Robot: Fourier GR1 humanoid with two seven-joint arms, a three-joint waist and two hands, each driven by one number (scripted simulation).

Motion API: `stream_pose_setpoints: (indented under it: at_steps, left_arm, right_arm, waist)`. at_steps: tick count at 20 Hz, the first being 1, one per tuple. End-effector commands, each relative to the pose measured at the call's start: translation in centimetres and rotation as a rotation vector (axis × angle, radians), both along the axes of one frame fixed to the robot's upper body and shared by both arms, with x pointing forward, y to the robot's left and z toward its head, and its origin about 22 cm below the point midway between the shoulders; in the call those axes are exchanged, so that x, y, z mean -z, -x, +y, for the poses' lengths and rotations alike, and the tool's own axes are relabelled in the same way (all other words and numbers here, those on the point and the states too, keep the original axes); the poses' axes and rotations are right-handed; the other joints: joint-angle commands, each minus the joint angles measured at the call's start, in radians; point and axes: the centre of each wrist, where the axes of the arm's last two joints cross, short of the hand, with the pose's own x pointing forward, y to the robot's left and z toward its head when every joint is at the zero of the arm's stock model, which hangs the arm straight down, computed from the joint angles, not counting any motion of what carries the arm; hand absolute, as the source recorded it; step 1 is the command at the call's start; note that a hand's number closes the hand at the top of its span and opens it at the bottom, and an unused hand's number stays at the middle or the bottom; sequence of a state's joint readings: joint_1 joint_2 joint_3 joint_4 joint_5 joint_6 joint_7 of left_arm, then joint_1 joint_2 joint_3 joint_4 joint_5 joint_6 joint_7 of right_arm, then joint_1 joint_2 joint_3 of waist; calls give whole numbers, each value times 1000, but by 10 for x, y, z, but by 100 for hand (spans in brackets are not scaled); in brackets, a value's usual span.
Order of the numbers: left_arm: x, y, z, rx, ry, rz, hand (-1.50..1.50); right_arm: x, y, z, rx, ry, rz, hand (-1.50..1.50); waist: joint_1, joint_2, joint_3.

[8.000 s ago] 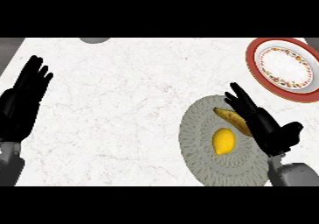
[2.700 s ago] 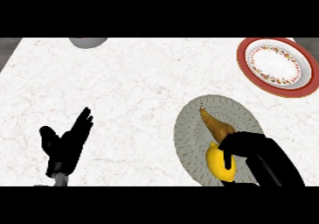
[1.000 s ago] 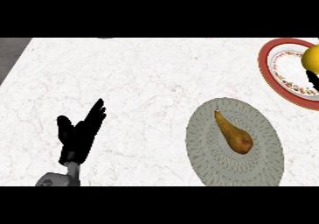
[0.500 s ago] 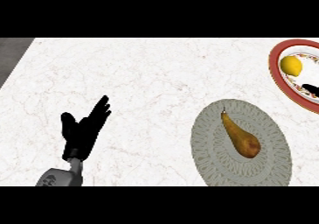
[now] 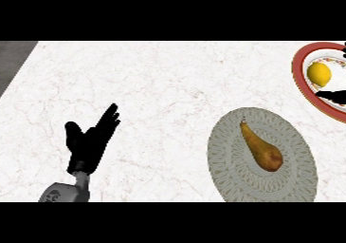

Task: Pick the lemon from the placemat and place it in the plate

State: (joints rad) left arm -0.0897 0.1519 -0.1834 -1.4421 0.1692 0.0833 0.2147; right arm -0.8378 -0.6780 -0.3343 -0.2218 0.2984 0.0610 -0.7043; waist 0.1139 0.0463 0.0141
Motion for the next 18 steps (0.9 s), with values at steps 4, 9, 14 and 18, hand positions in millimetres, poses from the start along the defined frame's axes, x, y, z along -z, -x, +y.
stream_pose_setpoints:
  at_steps: [4,9,14,18]
  left_arm:
    - [0,0,-5,-9,10,30,0]
    - [18,13,10,-30,-14,52,0]
    - [17,14,13,-40,0,36,0]
    - [12,13,11,-50,-2,50,0]
  right_arm:
    - [-2,12,-20,2,-245,-97,-150]
    - [-18,32,-52,-32,-318,-28,-150]
    - [-13,63,-79,-152,-351,27,-150]
    - [-26,71,-92,-205,-339,55,-150]
  waist:
    - [-23,2,-1]
    - [-24,3,-3]
    - [-40,0,-1]
    - [-47,-9,-1]
